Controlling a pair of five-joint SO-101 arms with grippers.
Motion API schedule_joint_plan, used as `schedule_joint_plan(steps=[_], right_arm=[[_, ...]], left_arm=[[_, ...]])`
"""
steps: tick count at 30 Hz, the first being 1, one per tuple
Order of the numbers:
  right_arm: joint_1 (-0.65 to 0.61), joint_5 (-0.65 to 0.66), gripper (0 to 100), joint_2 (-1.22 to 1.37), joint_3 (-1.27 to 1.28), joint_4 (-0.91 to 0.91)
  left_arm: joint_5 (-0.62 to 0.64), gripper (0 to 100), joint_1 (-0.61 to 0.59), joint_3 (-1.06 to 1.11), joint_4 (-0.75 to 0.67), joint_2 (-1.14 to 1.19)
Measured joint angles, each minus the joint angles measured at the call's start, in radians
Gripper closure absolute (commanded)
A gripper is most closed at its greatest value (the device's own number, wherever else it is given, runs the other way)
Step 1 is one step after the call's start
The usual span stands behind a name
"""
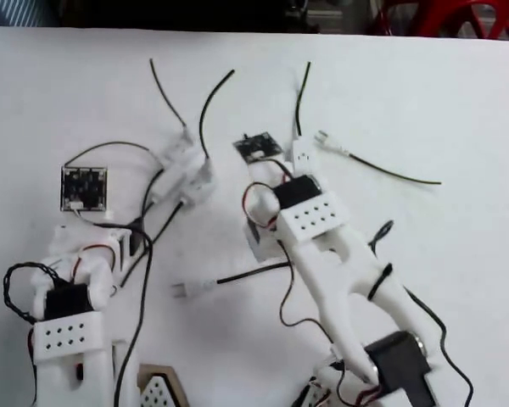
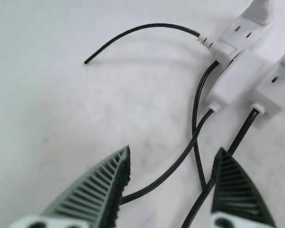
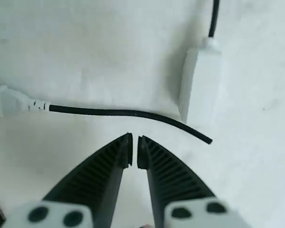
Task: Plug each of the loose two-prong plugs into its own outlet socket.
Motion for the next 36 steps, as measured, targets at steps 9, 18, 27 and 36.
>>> schedule_joint_plan(steps=[9, 18, 27, 36], right_arm=[[0.018, -0.253, 80.7, -0.192, 0.232, -0.046], [0.029, -0.275, 82.7, -0.192, 0.353, -0.238], [0.029, -0.348, 82.7, -0.002, 0.356, -0.382], [0.101, -0.416, 83.0, 0.130, 0.302, -0.413]], left_arm=[[0.000, 72, 0.000, 0.005, 0.000, 0.000], [0.000, 72, 0.000, 0.012, 0.000, 0.000], [0.000, 72, 0.000, 0.012, 0.000, 0.000], [0.000, 72, 0.000, 0.012, -0.003, 0.000]])
